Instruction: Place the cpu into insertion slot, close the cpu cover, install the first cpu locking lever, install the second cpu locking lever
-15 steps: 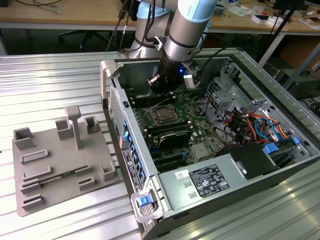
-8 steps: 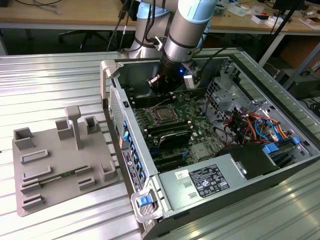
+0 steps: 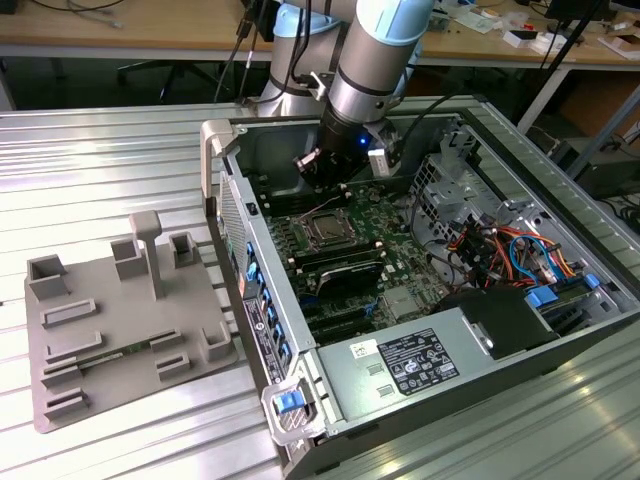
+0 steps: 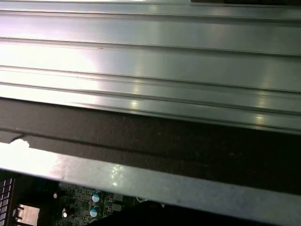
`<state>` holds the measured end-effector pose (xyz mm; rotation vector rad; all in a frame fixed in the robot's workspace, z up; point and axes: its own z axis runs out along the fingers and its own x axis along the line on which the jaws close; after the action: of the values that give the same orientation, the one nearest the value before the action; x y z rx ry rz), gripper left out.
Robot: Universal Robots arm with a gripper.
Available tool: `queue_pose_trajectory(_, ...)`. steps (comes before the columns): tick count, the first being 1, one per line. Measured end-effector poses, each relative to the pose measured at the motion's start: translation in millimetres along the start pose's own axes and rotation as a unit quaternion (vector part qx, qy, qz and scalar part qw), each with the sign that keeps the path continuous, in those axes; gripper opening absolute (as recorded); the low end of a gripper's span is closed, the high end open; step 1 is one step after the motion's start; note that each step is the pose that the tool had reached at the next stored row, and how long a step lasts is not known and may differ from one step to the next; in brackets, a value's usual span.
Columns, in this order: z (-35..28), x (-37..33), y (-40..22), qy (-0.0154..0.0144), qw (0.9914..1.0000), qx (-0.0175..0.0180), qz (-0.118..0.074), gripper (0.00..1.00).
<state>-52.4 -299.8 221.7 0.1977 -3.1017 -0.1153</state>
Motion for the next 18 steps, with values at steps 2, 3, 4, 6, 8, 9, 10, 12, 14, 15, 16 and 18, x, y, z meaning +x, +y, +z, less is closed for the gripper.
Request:
queue_pose_trajectory(2,0.0,0.0,0.0,0.0,1.0,0.0,0.0,0.11)
queue_pose_trajectory(3,0.0,0.0,0.0,0.0,1.0,-0.0001,0.0,0.11)
queue_pose_trajectory(4,0.0,0.0,0.0,0.0,1.0,-0.0001,0.0,0.11)
queue_pose_trajectory(6,0.0,0.0,-0.2,0.0,1.0,-0.0001,0.0,0.11)
queue_pose_trajectory(8,-0.1,0.1,-1.0,0.0,1.0,-0.0001,0.0,0.11)
queue_pose_trajectory(9,-0.1,0.1,-1.3,0.0,1.0,-0.0001,0.0,0.11)
queue_pose_trajectory(10,-0.1,0.1,-1.7,0.0,1.0,-0.0001,0.0,0.11)
queue_pose_trajectory(12,-0.1,-0.5,-2.2,0.0,1.0,-0.0001,0.0,0.11)
queue_pose_trajectory(14,-0.2,-1.8,-2.9,0.0001,1.0,0.0,0.0,0.11)
queue_pose_trajectory(15,-0.2,-2.4,-3.1,0.0,1.0,0.0,0.0,0.11)
queue_pose_trajectory(16,-0.2,-3.1,-3.3,0.0,1.0,0.0,0.0,0.11)
queue_pose_trajectory(18,-0.3,-4.4,-3.6,0.0,1.0,0.0,0.0,0.11)
